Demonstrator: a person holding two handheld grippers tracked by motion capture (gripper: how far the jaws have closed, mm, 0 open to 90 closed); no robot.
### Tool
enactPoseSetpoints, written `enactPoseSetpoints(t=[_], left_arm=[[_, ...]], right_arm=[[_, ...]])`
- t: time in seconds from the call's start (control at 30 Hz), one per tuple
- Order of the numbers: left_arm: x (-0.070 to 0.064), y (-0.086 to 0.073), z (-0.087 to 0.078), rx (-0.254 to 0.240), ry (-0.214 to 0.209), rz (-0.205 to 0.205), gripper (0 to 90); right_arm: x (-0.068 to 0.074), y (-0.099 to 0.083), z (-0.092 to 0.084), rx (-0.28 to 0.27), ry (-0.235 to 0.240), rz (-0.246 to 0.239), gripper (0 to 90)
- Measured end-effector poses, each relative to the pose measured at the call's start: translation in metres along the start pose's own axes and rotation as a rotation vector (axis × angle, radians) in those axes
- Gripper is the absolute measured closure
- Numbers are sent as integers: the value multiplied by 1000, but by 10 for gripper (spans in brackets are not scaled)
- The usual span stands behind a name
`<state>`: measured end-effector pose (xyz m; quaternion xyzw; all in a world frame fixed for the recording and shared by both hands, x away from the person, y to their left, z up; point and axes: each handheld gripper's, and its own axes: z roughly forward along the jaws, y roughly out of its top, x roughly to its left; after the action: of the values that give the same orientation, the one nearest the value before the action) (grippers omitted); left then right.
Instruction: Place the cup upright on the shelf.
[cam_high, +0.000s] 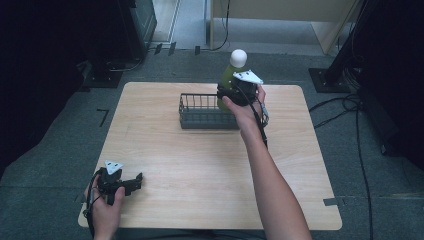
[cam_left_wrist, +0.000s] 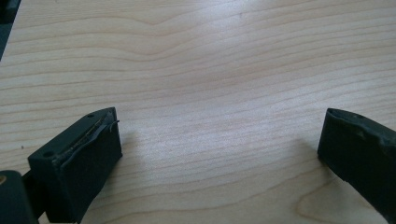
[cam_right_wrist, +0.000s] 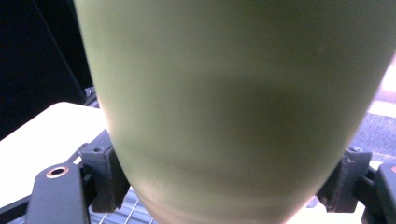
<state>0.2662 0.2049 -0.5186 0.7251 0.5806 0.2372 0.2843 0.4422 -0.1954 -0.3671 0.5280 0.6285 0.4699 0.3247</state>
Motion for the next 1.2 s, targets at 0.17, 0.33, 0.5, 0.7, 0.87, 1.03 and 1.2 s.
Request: enactPoseSetpoints(t=[0.17,0.33,0.5,0.7,0.87,1.03,1.2], left_arm=[[0,0,0,1,0,1,0],[0,0,0,1,0,2,0],[0,0,0,0,0,-1,0],[0,0,0,1,0,1,0],[0,0,0,1,0,1,0],[0,0,0,0,0,-1,0],[0,0,0,1,0,1,0]], right_arm=[[1,-9,10,49,-8,0,202],[2,-13,17,83,-40,-11,201],[0,-16,23,98,-45,4,201],[-1,-19,25,78,-34,3,194],[-3,-20,26,82,-8,10,178],[-4,-22,29,97,23,43,158],[-6,-25,27,97,25,39,151]])
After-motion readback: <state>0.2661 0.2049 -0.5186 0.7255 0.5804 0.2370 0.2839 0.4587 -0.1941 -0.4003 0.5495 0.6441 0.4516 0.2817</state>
